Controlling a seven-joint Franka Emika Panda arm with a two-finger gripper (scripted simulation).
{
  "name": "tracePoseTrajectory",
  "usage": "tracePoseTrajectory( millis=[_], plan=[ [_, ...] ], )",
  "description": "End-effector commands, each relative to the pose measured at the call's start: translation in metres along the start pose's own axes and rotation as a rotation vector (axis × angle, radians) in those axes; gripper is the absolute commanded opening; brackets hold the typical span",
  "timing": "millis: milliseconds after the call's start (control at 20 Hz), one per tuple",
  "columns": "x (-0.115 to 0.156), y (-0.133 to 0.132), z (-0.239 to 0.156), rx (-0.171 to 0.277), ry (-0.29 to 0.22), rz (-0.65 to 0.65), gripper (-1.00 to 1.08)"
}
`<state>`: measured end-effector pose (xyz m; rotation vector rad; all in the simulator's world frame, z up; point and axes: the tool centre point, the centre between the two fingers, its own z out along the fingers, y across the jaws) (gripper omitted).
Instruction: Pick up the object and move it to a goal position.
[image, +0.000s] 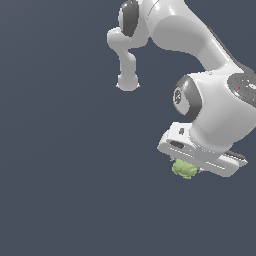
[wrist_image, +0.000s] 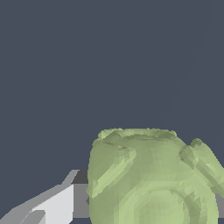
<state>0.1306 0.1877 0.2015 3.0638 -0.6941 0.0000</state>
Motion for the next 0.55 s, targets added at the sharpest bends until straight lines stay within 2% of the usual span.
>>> tracePoseTrajectory(
  millis=[0, 500],
  plan=[
    [0.0021, -0.0038, -0.0026, 0.0, 0.0, 0.0, -1.0],
    [0.0051, -0.0094, -0.006, 0.0, 0.0, 0.0, -1.0]
  ],
)
